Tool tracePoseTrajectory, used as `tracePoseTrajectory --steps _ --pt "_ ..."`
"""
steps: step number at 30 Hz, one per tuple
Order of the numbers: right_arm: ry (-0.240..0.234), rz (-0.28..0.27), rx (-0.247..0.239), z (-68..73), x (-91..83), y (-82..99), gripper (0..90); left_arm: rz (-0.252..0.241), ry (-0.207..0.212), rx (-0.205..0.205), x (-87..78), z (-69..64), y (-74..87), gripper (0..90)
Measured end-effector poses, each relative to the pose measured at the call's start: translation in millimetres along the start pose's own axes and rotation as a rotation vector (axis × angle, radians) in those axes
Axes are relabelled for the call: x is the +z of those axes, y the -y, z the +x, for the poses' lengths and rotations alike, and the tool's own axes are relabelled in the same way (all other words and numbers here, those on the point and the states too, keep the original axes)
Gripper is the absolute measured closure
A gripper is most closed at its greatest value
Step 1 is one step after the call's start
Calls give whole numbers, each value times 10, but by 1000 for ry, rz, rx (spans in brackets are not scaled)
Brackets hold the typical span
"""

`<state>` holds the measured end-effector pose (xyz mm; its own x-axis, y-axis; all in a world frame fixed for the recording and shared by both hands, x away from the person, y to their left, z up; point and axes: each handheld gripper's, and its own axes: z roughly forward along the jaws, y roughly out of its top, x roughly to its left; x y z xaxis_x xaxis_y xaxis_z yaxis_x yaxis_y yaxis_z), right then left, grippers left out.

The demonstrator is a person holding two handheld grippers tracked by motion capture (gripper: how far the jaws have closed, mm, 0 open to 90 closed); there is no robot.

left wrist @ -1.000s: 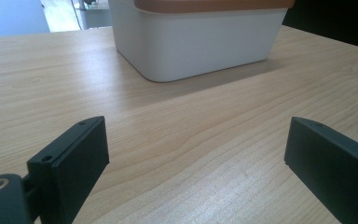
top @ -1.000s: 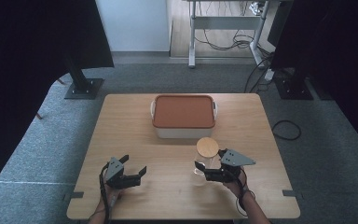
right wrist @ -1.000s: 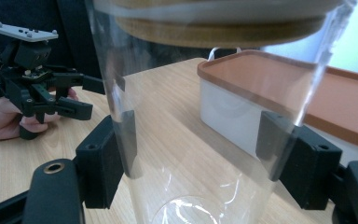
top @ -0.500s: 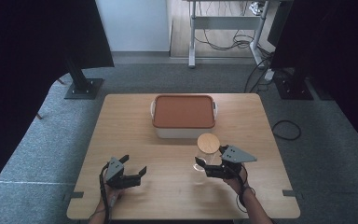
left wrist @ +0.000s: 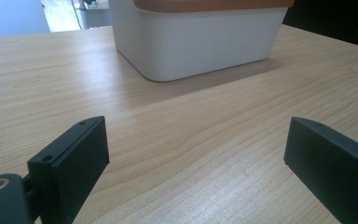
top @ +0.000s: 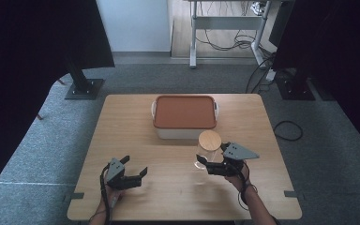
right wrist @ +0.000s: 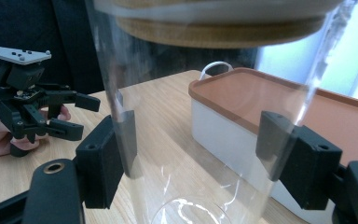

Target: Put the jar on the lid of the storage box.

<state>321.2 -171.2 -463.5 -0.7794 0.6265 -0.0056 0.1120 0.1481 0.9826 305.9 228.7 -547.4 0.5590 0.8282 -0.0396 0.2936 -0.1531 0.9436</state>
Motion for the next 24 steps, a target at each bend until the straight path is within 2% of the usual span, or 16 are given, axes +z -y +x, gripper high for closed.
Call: tracePoseTrajectory --steps 24 --pt "5 -29 -16 -75 74 -223 253 3 -5 9 1 -6 -1 63"
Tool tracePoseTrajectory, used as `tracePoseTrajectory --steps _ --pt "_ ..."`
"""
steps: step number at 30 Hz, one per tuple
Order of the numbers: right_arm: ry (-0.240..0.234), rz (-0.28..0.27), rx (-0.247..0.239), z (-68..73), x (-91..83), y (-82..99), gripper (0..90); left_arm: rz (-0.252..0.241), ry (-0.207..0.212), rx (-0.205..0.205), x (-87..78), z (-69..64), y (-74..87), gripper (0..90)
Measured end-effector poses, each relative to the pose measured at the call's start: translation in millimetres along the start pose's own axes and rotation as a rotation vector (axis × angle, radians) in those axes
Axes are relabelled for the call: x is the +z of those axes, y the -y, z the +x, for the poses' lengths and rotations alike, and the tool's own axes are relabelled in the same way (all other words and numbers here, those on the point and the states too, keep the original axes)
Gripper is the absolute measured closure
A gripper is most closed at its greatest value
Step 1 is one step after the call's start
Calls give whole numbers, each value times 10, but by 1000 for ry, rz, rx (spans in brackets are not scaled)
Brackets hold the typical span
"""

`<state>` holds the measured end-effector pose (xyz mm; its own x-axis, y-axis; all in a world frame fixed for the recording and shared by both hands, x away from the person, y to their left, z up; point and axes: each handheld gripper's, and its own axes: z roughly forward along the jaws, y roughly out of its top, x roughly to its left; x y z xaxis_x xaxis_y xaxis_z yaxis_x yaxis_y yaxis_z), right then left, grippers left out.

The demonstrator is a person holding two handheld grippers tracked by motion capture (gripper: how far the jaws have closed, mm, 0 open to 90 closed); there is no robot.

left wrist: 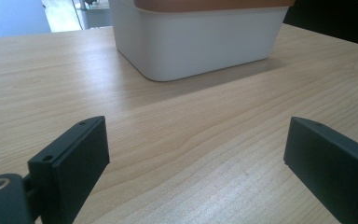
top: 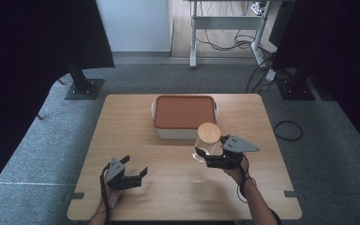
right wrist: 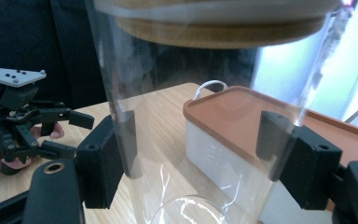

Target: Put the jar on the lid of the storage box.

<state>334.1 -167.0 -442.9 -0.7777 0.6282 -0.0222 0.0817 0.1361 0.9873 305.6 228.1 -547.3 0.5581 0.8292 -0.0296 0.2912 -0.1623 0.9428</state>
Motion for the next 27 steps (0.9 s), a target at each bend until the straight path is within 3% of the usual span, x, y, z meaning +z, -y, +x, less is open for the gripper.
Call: tracePoseTrajectory --steps 27 --pt "5 3 -34 -71 109 -204 253 -2 1 0 -1 -1 1 62"
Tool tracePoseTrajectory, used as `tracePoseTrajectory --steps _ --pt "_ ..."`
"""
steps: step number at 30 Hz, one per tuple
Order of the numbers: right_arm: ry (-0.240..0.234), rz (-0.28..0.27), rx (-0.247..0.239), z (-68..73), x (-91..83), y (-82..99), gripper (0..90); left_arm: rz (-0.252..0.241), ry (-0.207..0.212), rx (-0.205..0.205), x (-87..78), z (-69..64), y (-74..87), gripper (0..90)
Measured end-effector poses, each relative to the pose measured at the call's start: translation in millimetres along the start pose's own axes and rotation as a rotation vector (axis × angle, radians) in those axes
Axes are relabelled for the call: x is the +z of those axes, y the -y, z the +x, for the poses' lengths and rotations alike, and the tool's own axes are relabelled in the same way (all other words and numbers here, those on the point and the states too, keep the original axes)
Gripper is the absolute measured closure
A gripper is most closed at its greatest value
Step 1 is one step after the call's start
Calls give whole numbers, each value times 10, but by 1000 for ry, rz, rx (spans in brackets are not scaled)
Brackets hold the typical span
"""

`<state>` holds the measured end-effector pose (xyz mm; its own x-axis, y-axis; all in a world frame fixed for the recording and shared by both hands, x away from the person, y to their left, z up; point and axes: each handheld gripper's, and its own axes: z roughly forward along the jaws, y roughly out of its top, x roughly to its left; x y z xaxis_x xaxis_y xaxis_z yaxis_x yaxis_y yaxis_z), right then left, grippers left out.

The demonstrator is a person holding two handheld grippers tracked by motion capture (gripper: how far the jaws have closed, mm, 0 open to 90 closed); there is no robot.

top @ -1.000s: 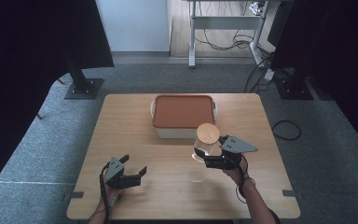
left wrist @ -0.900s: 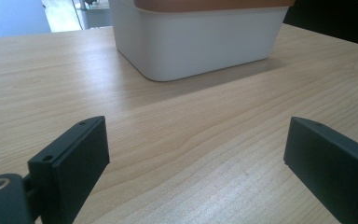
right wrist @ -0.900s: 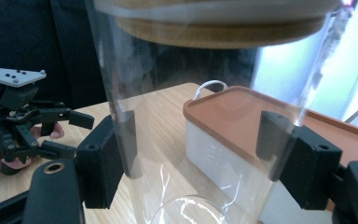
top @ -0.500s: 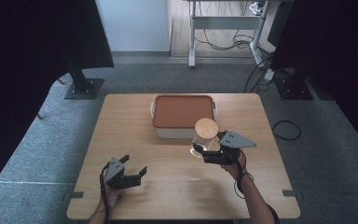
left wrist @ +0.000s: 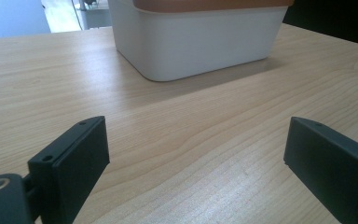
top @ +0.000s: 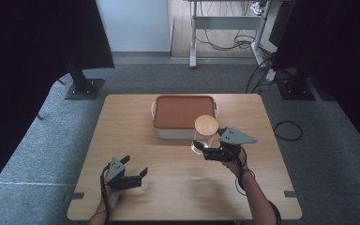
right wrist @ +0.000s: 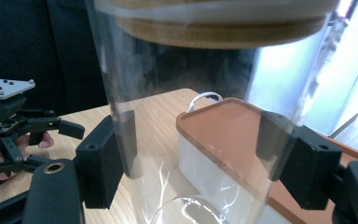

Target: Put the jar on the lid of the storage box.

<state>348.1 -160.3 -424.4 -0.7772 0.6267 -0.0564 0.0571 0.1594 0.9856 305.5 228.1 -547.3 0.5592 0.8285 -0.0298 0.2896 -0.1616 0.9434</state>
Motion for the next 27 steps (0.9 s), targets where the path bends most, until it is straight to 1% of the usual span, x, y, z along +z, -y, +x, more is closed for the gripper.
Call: tracePoseTrajectory --steps 15,27 --pt "7 5 5 -93 48 -21 253 0 2 0 0 1 0 62" --pt "10 6 -4 -135 104 -100 253 -1 2 1 -1 0 0 62"
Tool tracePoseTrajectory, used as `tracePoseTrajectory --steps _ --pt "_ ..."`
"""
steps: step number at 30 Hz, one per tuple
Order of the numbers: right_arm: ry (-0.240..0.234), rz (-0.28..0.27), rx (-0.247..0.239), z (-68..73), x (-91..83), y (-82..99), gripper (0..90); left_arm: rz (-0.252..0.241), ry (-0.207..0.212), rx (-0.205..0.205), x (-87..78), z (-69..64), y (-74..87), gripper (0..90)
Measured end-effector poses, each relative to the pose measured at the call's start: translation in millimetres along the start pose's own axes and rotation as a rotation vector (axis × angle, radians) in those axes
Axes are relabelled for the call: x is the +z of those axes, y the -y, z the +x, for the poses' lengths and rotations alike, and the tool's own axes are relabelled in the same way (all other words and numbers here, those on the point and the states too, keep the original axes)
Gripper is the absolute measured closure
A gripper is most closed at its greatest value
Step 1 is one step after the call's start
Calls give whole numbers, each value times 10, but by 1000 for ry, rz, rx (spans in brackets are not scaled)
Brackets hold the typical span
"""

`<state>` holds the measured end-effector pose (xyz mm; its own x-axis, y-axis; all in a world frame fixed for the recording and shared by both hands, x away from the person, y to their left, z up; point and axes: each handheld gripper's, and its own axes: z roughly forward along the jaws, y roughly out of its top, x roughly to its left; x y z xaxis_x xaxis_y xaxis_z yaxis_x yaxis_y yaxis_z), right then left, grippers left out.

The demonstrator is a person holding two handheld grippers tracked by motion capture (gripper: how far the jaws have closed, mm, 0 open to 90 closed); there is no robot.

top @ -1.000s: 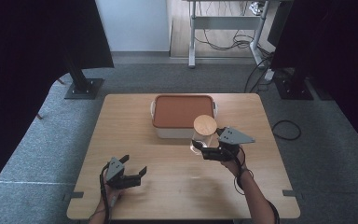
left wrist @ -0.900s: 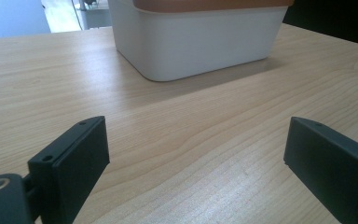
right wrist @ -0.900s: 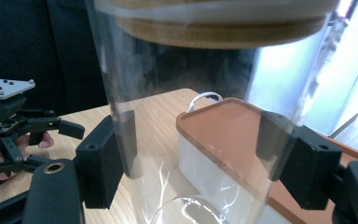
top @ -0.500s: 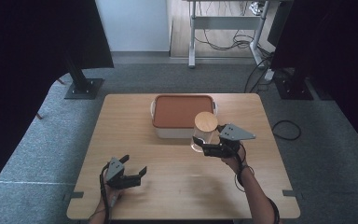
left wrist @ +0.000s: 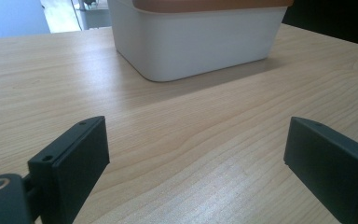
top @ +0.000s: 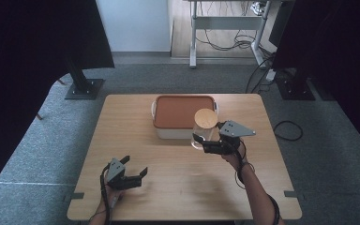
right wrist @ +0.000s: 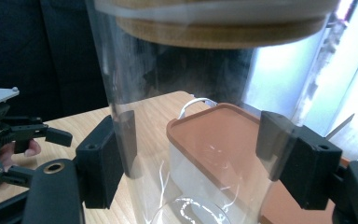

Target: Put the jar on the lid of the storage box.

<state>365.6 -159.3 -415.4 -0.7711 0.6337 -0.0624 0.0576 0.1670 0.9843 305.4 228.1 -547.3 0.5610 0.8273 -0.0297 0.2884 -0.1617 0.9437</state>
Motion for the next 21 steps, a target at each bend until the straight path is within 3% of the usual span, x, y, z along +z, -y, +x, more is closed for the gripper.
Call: tracePoseTrajectory --steps 21 --pt "20 2 20 -139 111 -11 253 0 1 -1 -1 2 0 62"
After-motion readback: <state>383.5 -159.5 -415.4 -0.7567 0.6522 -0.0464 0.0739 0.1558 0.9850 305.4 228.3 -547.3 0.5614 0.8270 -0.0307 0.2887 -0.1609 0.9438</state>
